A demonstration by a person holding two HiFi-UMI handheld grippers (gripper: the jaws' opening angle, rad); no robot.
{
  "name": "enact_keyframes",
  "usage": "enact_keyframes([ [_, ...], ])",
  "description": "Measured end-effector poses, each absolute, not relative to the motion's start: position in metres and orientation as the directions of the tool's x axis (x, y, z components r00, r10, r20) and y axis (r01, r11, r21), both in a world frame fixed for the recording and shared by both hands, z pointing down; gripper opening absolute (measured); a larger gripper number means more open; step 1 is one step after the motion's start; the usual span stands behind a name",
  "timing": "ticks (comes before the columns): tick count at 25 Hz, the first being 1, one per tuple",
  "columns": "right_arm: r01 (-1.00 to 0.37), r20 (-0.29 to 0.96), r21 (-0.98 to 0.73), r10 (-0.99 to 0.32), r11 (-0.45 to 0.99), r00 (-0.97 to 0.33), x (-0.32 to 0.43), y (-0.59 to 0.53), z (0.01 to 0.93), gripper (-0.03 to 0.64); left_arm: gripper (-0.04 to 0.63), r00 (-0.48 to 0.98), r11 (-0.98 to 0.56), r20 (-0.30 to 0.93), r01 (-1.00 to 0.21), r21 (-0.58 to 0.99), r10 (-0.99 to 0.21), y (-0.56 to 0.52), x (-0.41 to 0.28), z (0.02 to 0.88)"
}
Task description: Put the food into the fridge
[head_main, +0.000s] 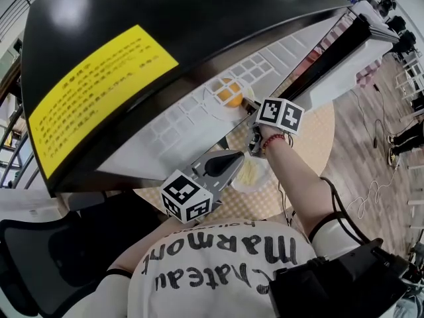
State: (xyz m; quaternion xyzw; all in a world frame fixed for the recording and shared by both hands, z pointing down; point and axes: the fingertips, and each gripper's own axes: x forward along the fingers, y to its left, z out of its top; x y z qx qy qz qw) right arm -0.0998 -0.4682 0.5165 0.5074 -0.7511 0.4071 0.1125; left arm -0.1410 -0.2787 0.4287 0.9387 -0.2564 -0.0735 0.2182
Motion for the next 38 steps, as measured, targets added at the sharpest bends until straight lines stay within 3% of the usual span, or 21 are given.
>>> enact_keyframes([
  [20, -0.931, 0.627, -0.281, -0.690, 0.233, -0.362, -0.099, -0.471, 0.522, 0.132, 0.002, 0.855, -0.771, -0.008, -0.464, 0.436, -0.519, -0.275, -0.151, 0.431],
  [29, -0.934, 0.645, -0.050, -0.703, 0.353, -0.300, -0.101, -0.468, 0.516, 0.138, 0.000, 0.850, -0.767, 0.002, -0.476, 0.430, -0.527, -0.269, -0.152, 0.431],
  [38, -0.907, 0.534, -0.207, -0.734, 0.367, -0.419, -0.092, -0.440, 0.486, 0.136, 0.000, 0.795, -0.714, 0.024, -0.557, 0.424, -0.605, -0.271, -0.161, 0.432],
])
